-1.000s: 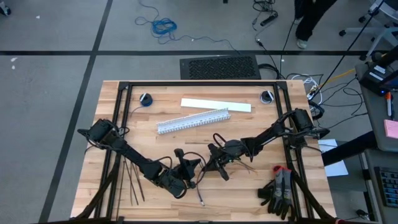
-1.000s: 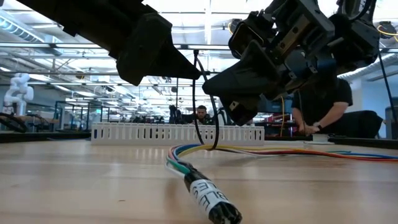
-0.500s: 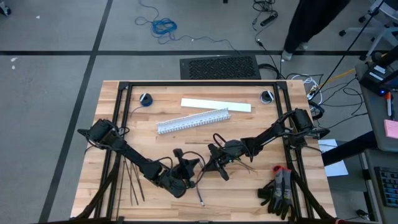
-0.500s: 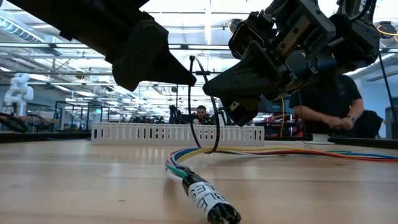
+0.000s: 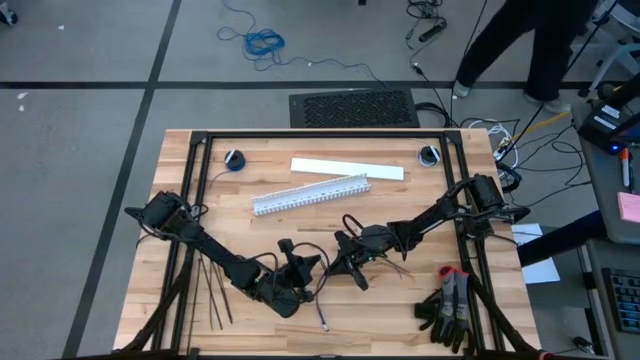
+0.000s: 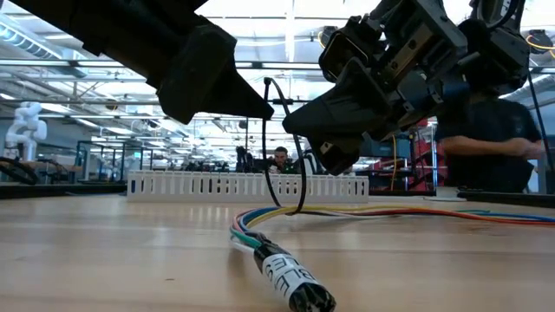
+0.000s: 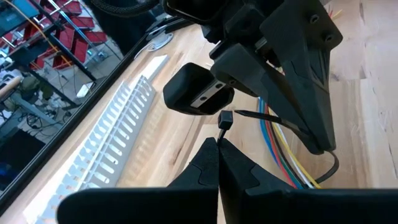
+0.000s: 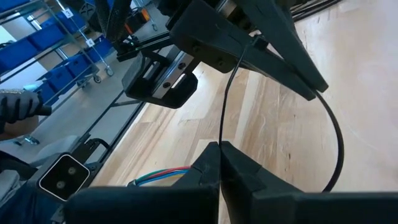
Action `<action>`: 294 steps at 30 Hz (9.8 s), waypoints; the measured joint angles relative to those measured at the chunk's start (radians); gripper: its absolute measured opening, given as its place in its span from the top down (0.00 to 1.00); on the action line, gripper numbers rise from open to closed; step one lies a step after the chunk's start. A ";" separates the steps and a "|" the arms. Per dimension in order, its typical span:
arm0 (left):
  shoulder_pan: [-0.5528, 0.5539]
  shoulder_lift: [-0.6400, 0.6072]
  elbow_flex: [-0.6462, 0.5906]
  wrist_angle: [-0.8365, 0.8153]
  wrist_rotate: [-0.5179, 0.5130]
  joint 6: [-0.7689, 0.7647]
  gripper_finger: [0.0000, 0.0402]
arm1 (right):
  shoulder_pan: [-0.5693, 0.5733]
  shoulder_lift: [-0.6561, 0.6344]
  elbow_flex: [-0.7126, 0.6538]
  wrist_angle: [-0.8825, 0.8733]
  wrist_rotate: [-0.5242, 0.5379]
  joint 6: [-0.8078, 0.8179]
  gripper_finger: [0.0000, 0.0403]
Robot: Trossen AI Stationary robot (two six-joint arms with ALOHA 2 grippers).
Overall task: Ziptie cables
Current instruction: Wrap the colored loose cables with the black zip tie
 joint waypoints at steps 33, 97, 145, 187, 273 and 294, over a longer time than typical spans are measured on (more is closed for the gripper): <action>0.000 0.026 0.001 0.030 0.012 0.001 1.00 | -0.042 0.000 -0.001 0.027 0.001 0.004 1.00; -0.016 0.134 0.097 0.013 -0.141 0.131 1.00 | -0.056 0.000 0.004 0.007 0.021 0.049 1.00; -0.017 0.134 0.096 0.014 -0.111 0.129 1.00 | -0.031 -0.256 -0.045 -0.231 0.114 -0.094 0.55; -0.016 0.134 0.096 0.015 -0.104 0.130 1.00 | -0.029 -0.122 0.030 -0.128 0.079 -0.078 0.67; -0.014 0.022 0.138 -0.350 0.026 -0.876 0.58 | -0.018 -0.128 0.029 -0.069 0.429 -0.320 1.00; 0.063 0.035 0.137 -0.329 0.159 -1.127 0.62 | 0.000 -0.127 0.029 -0.034 0.500 -0.371 1.00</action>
